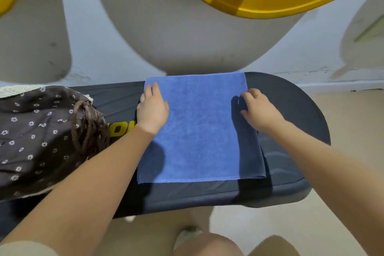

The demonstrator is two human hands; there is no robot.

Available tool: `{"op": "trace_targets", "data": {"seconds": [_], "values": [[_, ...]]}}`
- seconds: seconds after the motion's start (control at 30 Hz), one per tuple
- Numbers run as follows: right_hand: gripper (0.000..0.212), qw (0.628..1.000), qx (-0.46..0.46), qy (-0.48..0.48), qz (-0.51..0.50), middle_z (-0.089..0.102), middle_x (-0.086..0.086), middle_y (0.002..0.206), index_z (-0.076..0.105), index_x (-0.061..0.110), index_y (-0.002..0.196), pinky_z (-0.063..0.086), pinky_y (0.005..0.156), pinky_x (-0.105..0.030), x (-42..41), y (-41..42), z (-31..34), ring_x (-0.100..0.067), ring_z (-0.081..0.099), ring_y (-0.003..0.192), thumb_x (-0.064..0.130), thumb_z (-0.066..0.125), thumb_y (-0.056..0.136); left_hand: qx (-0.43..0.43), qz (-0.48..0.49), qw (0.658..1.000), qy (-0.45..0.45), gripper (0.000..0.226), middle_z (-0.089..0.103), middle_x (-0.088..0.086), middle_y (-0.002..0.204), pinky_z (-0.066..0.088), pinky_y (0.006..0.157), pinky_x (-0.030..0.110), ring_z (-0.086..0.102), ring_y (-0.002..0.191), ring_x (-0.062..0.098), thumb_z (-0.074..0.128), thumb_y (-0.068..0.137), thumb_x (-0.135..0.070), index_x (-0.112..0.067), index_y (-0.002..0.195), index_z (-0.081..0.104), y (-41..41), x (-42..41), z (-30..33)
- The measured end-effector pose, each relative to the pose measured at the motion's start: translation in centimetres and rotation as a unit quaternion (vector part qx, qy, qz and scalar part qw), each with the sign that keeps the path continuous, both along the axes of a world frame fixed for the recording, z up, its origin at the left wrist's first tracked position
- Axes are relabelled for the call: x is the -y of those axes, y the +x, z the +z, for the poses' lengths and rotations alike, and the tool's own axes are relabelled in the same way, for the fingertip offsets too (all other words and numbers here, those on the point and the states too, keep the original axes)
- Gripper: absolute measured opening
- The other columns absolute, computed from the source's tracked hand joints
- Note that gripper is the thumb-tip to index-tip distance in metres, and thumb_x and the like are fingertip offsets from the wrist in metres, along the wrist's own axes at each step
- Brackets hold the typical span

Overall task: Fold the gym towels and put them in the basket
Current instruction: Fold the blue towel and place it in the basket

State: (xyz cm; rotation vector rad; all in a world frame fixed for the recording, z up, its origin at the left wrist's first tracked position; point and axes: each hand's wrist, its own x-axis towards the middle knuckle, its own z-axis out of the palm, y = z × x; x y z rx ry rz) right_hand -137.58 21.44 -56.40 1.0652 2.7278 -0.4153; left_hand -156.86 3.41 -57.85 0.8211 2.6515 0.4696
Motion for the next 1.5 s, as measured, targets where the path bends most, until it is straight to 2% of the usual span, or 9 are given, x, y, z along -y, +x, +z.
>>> {"op": "trace_targets", "data": {"seconds": [0.2, 0.33, 0.5, 0.67, 0.83, 0.97, 1.1, 1.3, 1.5], "values": [[0.029, 0.998, 0.017, -0.051, -0.027, 0.042, -0.017, 0.125, 0.040, 0.003, 0.120, 0.041, 0.070, -0.037, 4.3, 4.8, 0.2, -0.036, 0.052, 0.101, 0.016, 0.045, 0.094, -0.021, 0.097, 0.995, -0.002, 0.038, 0.045, 0.025, 0.122, 0.040, 0.085, 0.048, 0.044, 0.113, 0.042, 0.054, 0.091, -0.020, 0.003, 0.121, 0.048, 5.4, 7.3, 0.4], [0.039, 0.989, 0.026, -0.121, -0.076, 0.043, -0.015, 0.129, 0.037, 0.007, 0.124, 0.049, 0.083, -0.042, 6.6, 7.5, 0.2, -0.035, 0.055, 0.105, 0.026, 0.051, 0.093, 0.036, 0.195, 0.977, -0.074, 0.036, 0.048, 0.022, 0.121, 0.043, 0.086, 0.048, 0.050, 0.109, 0.042, 0.050, 0.092, -0.029, 0.002, 0.110, 0.055, 8.5, 9.9, 0.8], [0.071, 0.987, 0.035, -0.121, 0.101, 0.033, -0.003, 0.136, 0.037, 0.017, 0.129, 0.047, 0.097, -0.036, 7.4, 10.5, -0.2, -0.025, 0.044, 0.120, 0.046, 0.072, 0.074, 0.029, 0.248, 0.966, -0.068, 0.044, 0.043, 0.022, 0.127, 0.041, 0.090, 0.050, 0.044, 0.117, 0.041, 0.050, 0.093, -0.032, 0.001, 0.121, 0.043, 12.1, 10.9, 0.0], [0.019, 0.984, -0.015, -0.042, 0.174, 0.041, -0.004, 0.129, 0.051, 0.010, 0.105, 0.049, 0.085, -0.033, 6.7, 12.2, -1.2, -0.026, 0.050, 0.108, 0.022, 0.054, 0.091, 0.040, 0.292, 0.953, -0.074, 0.048, 0.042, 0.023, 0.130, 0.037, 0.095, 0.048, 0.041, 0.120, 0.040, 0.046, 0.095, -0.035, 0.003, 0.125, 0.042, 12.9, 10.5, -0.7], [0.011, 0.992, 0.008, 0.007, 0.123, 0.042, -0.009, 0.116, 0.047, 0.009, 0.102, 0.052, 0.066, -0.039, 7.1, 12.4, -0.6, -0.025, 0.049, 0.077, 0.008, 0.043, 0.092, 0.091, 0.342, 0.927, 0.123, 0.031, 0.050, 0.027, 0.117, 0.039, 0.090, 0.043, 0.049, 0.111, 0.042, 0.053, 0.092, -0.019, 0.005, 0.111, 0.048, 13.2, 10.0, -0.4], [0.016, 0.989, 0.014, 0.038, 0.142, 0.040, -0.007, 0.114, 0.045, 0.013, 0.101, 0.050, 0.060, -0.037, 6.0, 12.9, 0.4, -0.024, 0.048, 0.070, 0.003, 0.046, 0.088, 0.194, 0.425, 0.839, 0.278, 0.028, 0.044, 0.012, 0.093, 0.044, 0.056, 0.027, 0.051, 0.058, 0.024, 0.053, 0.091, -0.011, -0.017, 0.070, 0.037, 12.8, 10.3, -0.2], [0.017, 0.973, 0.059, 0.058, 0.214, 0.042, -0.006, 0.109, 0.052, 0.013, 0.101, 0.051, 0.064, -0.037, 5.4, 13.5, 0.7, -0.021, 0.044, 0.074, 0.006, 0.042, 0.089, 0.137, 0.346, 0.905, 0.205, 0.029, 0.052, 0.013, 0.087, 0.047, 0.044, 0.020, 0.059, 0.071, 0.034, 0.052, 0.090, -0.006, -0.016, 0.065, 0.041, 13.8, 11.3, -0.2], [0.019, 0.952, 0.084, -0.020, 0.294, 0.046, -0.002, 0.102, 0.057, 0.014, 0.104, 0.044, 0.073, -0.033, 5.5, 13.4, 0.7, -0.024, 0.054, 0.092, 0.021, 0.044, 0.092, 0.078, 0.290, 0.947, 0.115, 0.005, 0.061, 0.028, 0.094, 0.053, 0.075, 0.052, 0.063, 0.083, 0.042, 0.049, 0.086, 0.003, 0.001, 0.089, 0.053, 14.4, 13.0, -1.0], [0.026, 0.956, 0.064, -0.033, 0.285, 0.048, -0.008, 0.113, 0.057, 0.011, 0.111, 0.039, 0.074, -0.030, 5.1, 15.0, -0.1, -0.027, 0.052, 0.097, 0.007, 0.041, 0.092, 0.021, 0.145, 0.984, 0.098, 0.035, 0.041, 0.011, 0.073, 0.028, 0.062, 0.032, 0.039, 0.072, 0.027, 0.032, 0.079, 0.017, -0.015, 0.083, 0.046, 15.7, 13.9, -1.3]]}}
